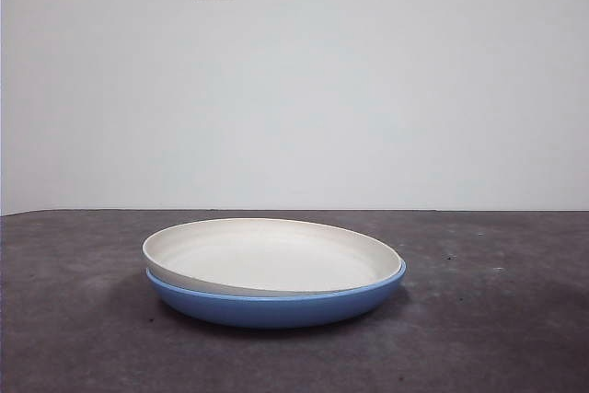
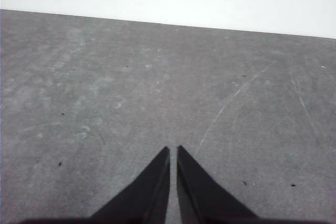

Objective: Pick up the white plate, put it on the blue plate, put it on desk

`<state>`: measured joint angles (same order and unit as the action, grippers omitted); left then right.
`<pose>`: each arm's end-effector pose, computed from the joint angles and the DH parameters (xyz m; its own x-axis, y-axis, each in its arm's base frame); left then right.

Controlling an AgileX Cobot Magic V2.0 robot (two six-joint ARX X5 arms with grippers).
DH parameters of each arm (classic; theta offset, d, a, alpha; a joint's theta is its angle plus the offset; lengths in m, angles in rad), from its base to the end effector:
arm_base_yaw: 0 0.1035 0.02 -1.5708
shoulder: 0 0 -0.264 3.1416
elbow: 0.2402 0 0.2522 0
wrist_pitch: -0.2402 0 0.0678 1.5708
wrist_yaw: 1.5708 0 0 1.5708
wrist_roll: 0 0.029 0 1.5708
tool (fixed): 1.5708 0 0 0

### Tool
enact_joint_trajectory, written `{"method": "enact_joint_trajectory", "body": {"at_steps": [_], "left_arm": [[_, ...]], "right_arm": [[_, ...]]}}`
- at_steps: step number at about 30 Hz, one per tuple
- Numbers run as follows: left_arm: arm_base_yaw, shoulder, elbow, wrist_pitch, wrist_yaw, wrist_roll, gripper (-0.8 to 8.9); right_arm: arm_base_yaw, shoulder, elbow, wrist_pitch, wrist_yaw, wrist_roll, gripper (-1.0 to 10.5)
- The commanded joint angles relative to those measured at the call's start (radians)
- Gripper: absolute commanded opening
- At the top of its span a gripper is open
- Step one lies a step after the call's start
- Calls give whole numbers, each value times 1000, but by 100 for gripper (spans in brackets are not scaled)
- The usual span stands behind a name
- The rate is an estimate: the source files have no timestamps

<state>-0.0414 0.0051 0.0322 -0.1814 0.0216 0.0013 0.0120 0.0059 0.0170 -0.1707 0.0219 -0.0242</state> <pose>0.0948 -0.0046 0.1566 0.9861 -0.0625 -0.1536 0.0629 0.9980 -0.0020 0.0958 0.0005 0.1524 0.9872 -0.0101 -0.1589 0.0058 0.9996 -0.0274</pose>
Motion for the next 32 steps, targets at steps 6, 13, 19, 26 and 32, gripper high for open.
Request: {"method": "enact_joint_trajectory", "body": {"at_steps": [6, 13, 19, 26, 32], "left_arm": [[1, -2, -21, -6, -4, -6, 29], [1, -2, -21, -6, -4, -6, 29], [1, -2, -21, -6, -4, -6, 29], [1, -2, -21, -6, -4, -6, 29], [1, -2, -21, -6, -4, -6, 29]], "right_arm": [[-2, -2, -6, 21, 5, 13, 20], [-2, -2, -6, 21, 5, 13, 20], [-2, -2, -6, 21, 5, 13, 20], [-2, -2, -6, 21, 5, 13, 20], [-2, -2, -6, 21, 5, 13, 20]]}}
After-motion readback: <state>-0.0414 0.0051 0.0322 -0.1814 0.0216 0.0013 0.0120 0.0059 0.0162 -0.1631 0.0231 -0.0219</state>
